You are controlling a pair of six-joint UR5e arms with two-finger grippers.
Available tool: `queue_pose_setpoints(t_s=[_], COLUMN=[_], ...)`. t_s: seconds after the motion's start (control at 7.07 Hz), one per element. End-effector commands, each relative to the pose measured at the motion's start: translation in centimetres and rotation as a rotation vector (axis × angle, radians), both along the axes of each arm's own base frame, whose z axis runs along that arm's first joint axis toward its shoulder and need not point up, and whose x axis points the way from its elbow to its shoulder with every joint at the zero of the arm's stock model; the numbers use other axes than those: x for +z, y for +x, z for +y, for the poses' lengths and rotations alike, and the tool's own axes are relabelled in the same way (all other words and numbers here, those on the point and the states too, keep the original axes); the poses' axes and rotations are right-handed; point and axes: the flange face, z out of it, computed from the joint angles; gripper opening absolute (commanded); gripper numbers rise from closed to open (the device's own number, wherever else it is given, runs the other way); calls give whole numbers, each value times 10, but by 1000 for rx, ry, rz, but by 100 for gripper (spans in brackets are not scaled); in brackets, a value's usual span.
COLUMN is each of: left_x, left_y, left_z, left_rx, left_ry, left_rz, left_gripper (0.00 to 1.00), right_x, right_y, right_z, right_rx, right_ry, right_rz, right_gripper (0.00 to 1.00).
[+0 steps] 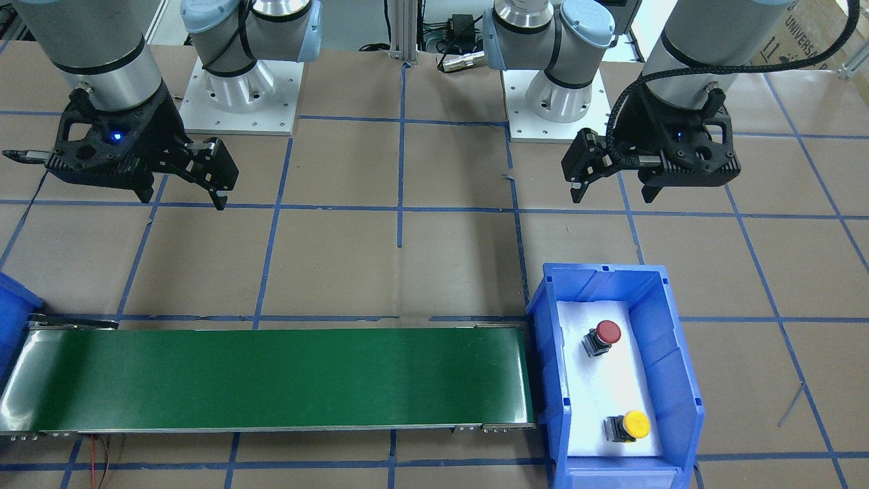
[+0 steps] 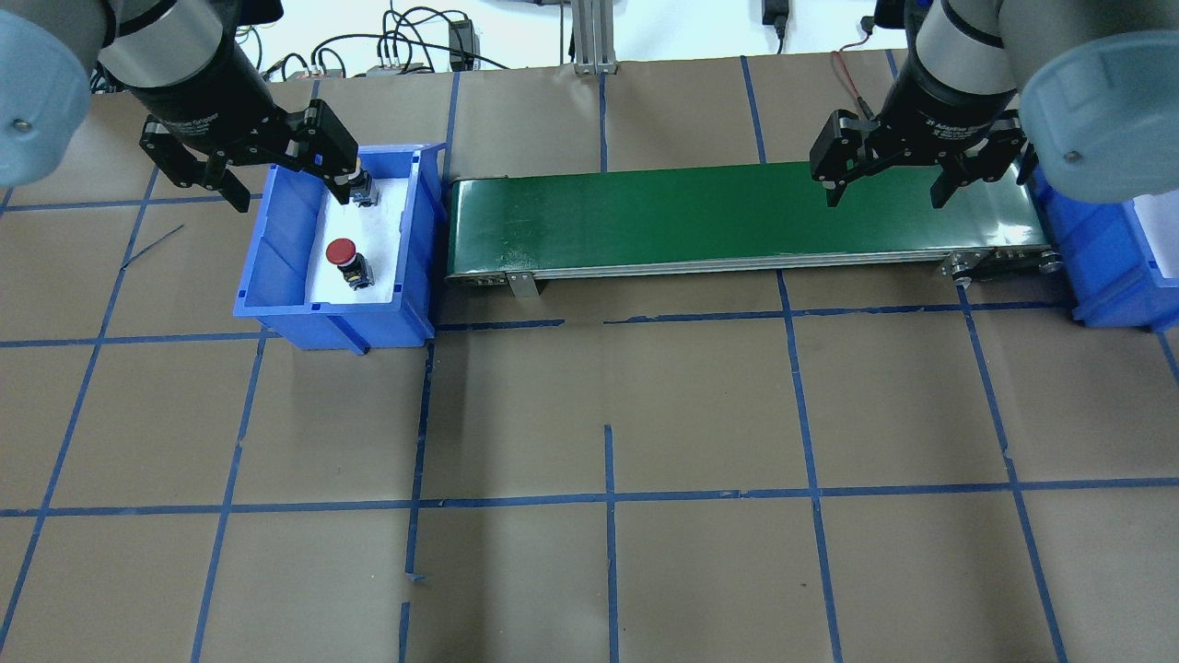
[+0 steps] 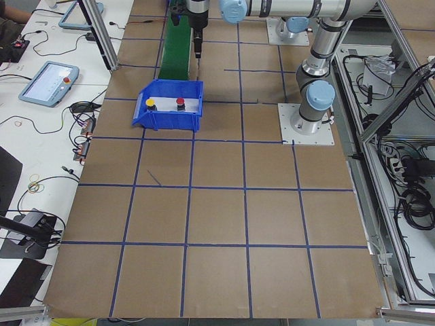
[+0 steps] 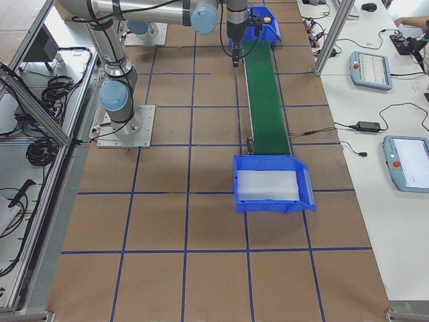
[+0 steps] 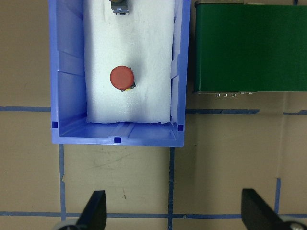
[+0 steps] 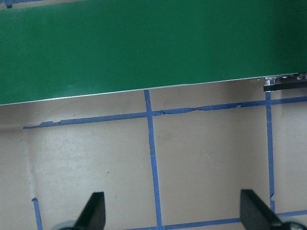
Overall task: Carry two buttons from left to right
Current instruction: 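Move the left gripper over the red button in the blue bin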
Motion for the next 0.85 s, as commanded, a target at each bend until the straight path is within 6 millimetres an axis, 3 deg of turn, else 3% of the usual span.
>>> queue_pose_setpoints(t_s=[0.0, 0.28, 0.57, 0.71], left_x=[3, 3, 8, -9], left_y=[1, 8, 56, 75], left_z=[-1, -3, -16, -36], left_rx=[0, -9, -41, -49], left_ry=[-13, -12, -23, -32], left_rz=[2, -1, -6, -10], left_gripper=[100, 100, 100, 100], right_x=[0, 1, 0, 0], right_y=[-1, -2, -4, -3], right_z=[0, -1, -1, -1], right_rx=[-2, -3, -7, -2], right_ry=[0, -1, 0, 0], right_rz=[3, 2, 6, 5], right_gripper=[100, 100, 100, 100])
